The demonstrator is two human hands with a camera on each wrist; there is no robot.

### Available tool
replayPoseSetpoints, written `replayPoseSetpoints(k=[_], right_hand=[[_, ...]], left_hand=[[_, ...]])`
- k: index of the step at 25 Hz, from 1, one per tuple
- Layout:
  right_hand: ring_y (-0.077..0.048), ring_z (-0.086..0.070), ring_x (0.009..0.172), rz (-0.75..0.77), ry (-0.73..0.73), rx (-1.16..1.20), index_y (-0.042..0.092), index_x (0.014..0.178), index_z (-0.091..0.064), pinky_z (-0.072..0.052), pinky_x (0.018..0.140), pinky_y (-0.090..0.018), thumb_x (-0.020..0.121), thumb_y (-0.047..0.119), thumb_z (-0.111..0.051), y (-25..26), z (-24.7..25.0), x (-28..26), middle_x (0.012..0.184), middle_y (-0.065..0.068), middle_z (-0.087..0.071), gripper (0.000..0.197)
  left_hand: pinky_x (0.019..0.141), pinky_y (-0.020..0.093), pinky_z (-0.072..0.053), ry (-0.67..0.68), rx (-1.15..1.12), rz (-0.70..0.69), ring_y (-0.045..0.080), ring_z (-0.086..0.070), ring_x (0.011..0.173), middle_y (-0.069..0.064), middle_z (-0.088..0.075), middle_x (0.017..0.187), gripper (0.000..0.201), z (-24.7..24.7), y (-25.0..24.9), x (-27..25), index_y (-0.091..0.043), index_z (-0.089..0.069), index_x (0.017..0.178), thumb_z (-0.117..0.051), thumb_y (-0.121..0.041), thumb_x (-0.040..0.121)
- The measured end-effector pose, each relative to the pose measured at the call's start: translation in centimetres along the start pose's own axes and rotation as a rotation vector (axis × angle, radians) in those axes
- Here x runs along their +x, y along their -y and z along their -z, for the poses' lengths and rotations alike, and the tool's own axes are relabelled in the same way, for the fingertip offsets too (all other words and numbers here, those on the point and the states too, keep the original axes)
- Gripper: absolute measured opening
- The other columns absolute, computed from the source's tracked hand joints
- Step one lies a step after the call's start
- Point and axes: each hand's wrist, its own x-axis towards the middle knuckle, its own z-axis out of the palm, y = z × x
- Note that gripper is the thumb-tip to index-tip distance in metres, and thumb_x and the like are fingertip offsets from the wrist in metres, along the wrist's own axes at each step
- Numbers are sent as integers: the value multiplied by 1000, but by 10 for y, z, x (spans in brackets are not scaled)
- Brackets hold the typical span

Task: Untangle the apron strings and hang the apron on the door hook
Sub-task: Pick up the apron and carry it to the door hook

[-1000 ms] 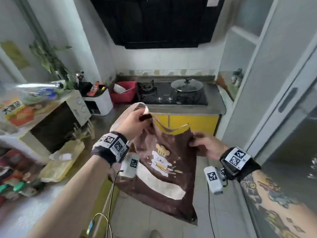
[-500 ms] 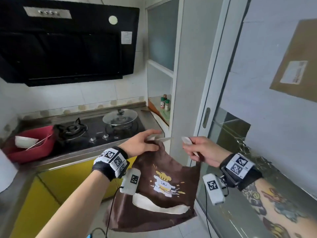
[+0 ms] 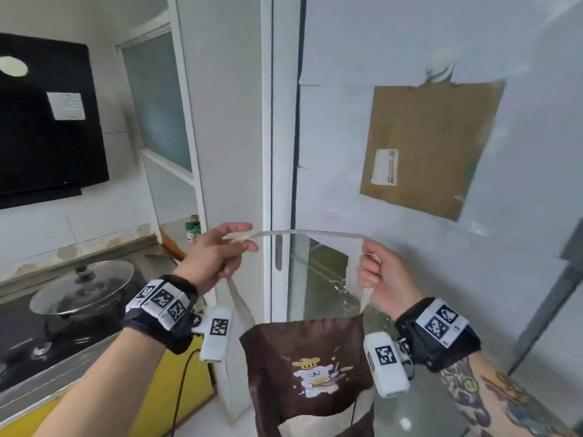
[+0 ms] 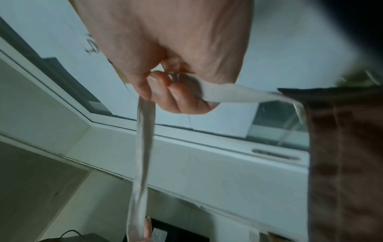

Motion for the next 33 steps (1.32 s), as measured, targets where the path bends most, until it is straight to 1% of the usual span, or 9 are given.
replayPoseSetpoints(k=[3, 5, 7, 9, 13, 18, 22, 27, 33], right_hand=[[-10, -23, 35, 125, 16, -38, 21, 56, -39, -17, 37, -22, 85, 12, -54, 53, 33, 9, 44, 7, -27, 34], [-8, -27, 33, 193, 10, -61, 19, 55, -48, -20, 36, -21, 83, 7, -57, 87, 39, 11, 43, 6, -34, 31], [-10, -29, 34, 309, -23, -76, 16, 70, -60, -22, 36, -21, 81, 3, -57, 123, 36, 11, 47, 2, -40, 17], [-12, -34, 38, 424, -49, -101, 16, 89, -60, -23, 39, -24, 81, 0, -55, 156, 25, 9, 54, 0, -49, 18], [-13, -57, 52, 617, -147, -185, 9, 86, -69, -33, 46, -24, 82, -5, -51, 221, -7, 19, 82, -4, -70, 23], [-18, -64, 59, 729, -270, -261, 4, 103, -68, -43, 47, -24, 86, -3, -52, 270, -25, 51, 107, -12, -68, 25], [-17, -60, 54, 680, -365, -432, 2, 107, -67, -45, 47, -24, 85, 3, -56, 267, -18, 60, 92, -13, -67, 25], [-15, -54, 47, 674, -488, -644, 9, 104, -69, -46, 48, -25, 86, 8, -56, 236, -12, 53, 54, -5, -60, 22], [-14, -57, 49, 616, -504, -768, 15, 109, -66, -49, 55, -27, 87, 11, -55, 211, -7, 48, 59, -10, -61, 25]], left_hand=[[35, 16, -21, 191, 79, 31, 10, -32, 32, 7, -71, 75, 28, -40, -17, 46, -4, -61, 108, -60, 1, 80], [34, 13, -20, 236, 28, -25, 10, -32, 32, 4, -71, 72, 25, -69, -34, 71, -2, -62, 102, -67, -7, 78], [33, 12, -21, 196, -30, -132, 8, -32, 30, 1, -70, 68, 15, -103, -58, 100, -6, -62, 95, -64, -15, 83], [33, 12, -20, 160, -71, -249, 10, -31, 30, 0, -71, 70, 7, -132, -83, 126, -14, -60, 87, -57, -8, 89], [33, 16, -20, 211, -157, -425, 10, -37, 30, 6, -70, 84, 20, -182, -136, 170, -18, -55, 82, -53, 1, 89], [34, 18, -29, 172, -47, -537, 8, -50, 36, 1, -67, 81, 22, -218, -176, 211, -15, -66, 97, -56, 0, 85], [34, 15, -36, 235, 143, -541, 6, -53, 36, 3, -66, 90, 27, -227, -164, 226, -12, -67, 110, -59, -4, 85], [36, 17, -35, 245, 132, -498, 8, -51, 39, 6, -62, 64, 24, -227, -135, 231, -15, -70, 107, -57, -10, 87], [37, 7, -34, 303, 157, -459, 5, -46, 33, 1, -56, 47, 21, -225, -112, 223, -9, -70, 103, -55, -4, 89]])
